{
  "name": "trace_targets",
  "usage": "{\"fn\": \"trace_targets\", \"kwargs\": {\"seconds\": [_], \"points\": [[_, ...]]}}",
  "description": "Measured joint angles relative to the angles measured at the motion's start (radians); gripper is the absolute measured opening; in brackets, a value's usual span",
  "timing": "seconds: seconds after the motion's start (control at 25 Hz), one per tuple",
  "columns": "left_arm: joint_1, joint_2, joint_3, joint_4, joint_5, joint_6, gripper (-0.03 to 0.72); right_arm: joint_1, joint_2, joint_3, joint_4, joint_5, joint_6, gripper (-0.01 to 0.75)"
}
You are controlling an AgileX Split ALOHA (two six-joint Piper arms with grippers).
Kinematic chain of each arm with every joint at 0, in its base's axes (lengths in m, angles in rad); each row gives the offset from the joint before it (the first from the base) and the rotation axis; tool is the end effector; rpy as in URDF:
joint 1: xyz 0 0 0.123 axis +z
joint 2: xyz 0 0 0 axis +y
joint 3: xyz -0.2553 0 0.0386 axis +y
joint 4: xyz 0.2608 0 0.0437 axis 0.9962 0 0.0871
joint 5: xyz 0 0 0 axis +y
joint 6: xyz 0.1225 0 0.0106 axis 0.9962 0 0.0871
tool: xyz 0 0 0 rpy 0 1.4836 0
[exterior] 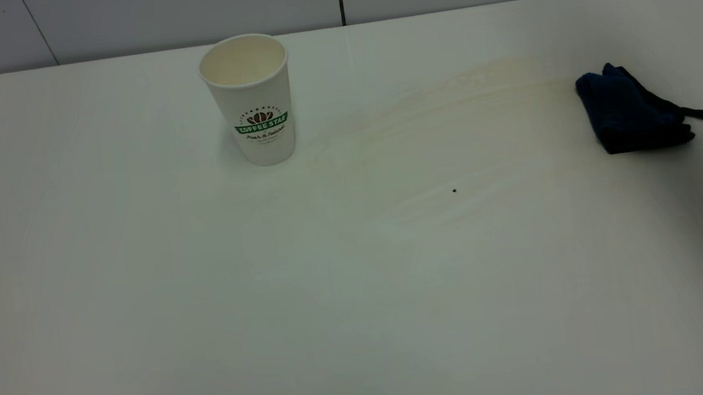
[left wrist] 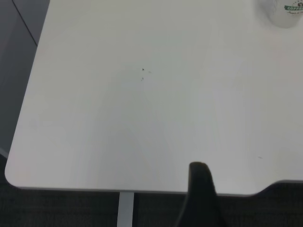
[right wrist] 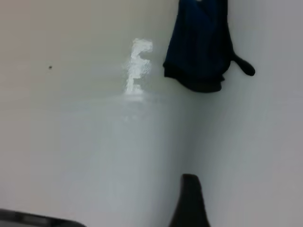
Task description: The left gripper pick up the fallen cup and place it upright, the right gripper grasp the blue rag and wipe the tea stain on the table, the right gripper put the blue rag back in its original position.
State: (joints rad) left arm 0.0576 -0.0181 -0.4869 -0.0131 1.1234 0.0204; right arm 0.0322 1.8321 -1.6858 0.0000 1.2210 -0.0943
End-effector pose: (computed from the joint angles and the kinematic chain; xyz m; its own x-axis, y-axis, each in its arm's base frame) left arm 0.0571 0.0018 0.2590 -0.5063 -0.0144 -0.8622 -0.0399 0.9992 0.0067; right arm 0.4026 0.0130 0.2470 -0.9503 -0.1248 -0.2853 -0.1222 0.9921 -0.0270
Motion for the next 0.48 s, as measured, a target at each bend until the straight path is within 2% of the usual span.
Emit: {"fn": "trace_targets", "kwargs": {"seconds": [0.2,0.48], "points": [[0.000,0.000,0.000,0.000,0.000,0.001,0.579,0.068,-0.318,0.220,0.000,0.007,0.056,0.591],[0.000,0.000,0.000,0.000,0.000,0.001,0.579,0.089,-0.653,0.531,0.000,0.017,0.104,0.580]]}}
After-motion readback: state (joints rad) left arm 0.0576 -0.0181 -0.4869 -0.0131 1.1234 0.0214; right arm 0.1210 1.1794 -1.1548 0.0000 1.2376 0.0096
